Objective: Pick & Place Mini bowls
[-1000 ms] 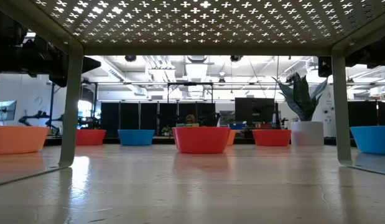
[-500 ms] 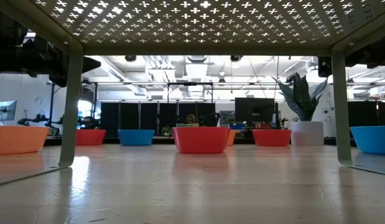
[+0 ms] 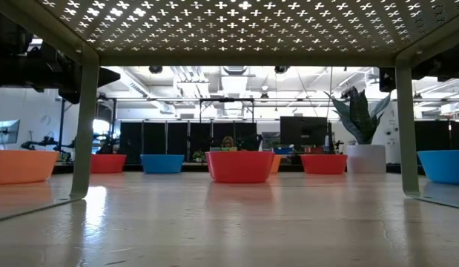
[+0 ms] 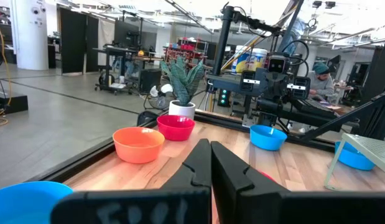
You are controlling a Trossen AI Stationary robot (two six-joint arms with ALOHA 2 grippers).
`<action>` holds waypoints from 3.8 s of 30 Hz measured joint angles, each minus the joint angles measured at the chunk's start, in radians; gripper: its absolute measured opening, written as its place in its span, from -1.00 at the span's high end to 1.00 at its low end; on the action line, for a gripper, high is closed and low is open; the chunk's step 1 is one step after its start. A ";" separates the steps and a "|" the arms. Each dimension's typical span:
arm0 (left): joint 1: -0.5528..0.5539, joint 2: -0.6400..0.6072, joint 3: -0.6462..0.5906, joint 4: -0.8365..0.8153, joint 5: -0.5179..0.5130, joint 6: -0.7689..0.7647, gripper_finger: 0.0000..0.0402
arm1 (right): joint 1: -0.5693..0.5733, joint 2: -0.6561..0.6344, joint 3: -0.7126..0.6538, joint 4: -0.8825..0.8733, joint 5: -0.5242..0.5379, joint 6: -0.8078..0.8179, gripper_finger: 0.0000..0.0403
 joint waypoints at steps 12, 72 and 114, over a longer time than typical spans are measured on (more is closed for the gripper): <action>0.000 0.000 0.000 0.000 0.000 0.000 1.00 | 0.000 0.000 0.000 0.000 0.000 0.001 0.96; 0.000 0.163 0.329 -0.052 -0.111 0.104 1.00 | 0.000 0.002 0.012 0.451 0.169 -0.053 0.96; 0.000 0.633 0.853 -0.825 -0.292 -0.177 1.00 | 0.000 0.542 0.808 -0.344 0.369 0.117 0.96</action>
